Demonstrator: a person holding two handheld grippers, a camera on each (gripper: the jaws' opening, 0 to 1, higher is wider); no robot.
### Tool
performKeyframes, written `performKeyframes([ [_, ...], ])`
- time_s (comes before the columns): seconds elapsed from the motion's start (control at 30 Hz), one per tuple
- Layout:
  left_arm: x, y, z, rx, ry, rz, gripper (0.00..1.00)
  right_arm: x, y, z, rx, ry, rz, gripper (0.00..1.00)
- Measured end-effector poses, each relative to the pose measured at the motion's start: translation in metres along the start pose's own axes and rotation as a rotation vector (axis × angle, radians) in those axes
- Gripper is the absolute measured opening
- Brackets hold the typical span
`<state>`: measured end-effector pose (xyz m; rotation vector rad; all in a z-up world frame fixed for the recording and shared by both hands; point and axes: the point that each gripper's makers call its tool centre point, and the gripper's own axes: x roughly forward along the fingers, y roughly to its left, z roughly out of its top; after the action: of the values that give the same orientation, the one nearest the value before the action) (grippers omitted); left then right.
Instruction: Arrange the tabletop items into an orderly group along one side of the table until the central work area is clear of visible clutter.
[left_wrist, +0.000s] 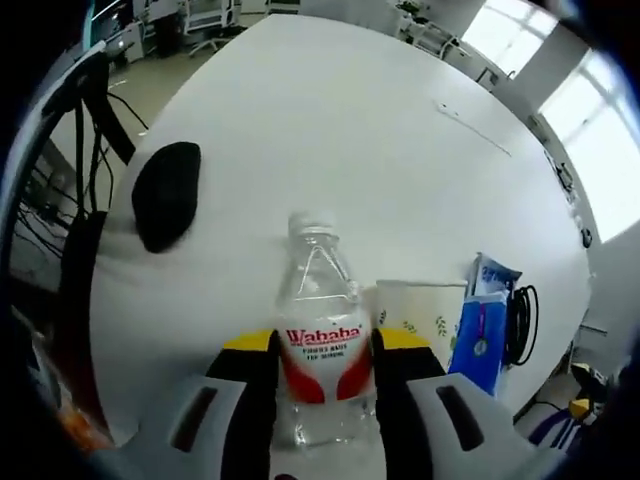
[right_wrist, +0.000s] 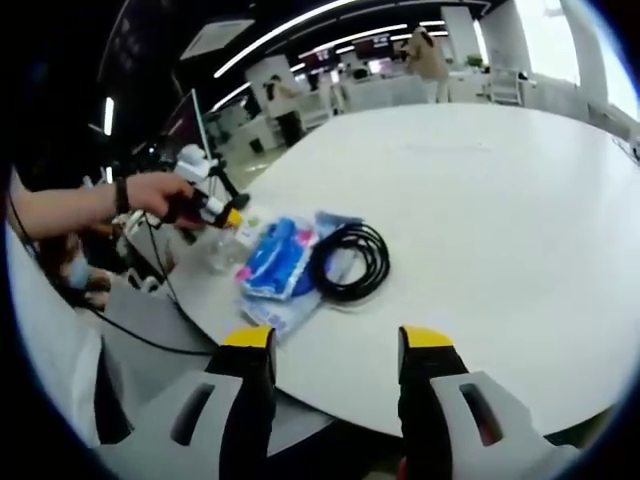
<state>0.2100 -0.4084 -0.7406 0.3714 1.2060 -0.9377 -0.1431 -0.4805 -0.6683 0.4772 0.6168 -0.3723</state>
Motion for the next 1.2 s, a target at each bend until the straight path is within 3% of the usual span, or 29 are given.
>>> performKeyframes([
  [0.2, -0.001, 0.006, 0.002, -0.019, -0.021, -0.007, 0.35, 0.004, 0.001, 0.004, -0.015, 0.009, 0.008, 0.47],
  [0.33, -0.005, 0.011, -0.002, 0.028, -0.008, 0.016, 0.35, 0.007, 0.003, 0.009, -0.018, 0.004, 0.017, 0.47],
  [0.77, -0.021, 0.028, -0.035, 0.064, 0.075, 0.059, 0.35, 0.012, 0.009, 0.010, -0.047, 0.030, 0.045, 0.47],
  [1.1, -0.014, 0.024, -0.034, 0.123, 0.078, 0.073, 0.38, 0.015, 0.013, 0.010, -0.060, 0.050, 0.059, 0.47],
  [1.2, -0.013, 0.025, -0.030, 0.095, 0.045, 0.078, 0.37, 0.014, 0.013, 0.010, -0.065, 0.052, 0.060, 0.47],
])
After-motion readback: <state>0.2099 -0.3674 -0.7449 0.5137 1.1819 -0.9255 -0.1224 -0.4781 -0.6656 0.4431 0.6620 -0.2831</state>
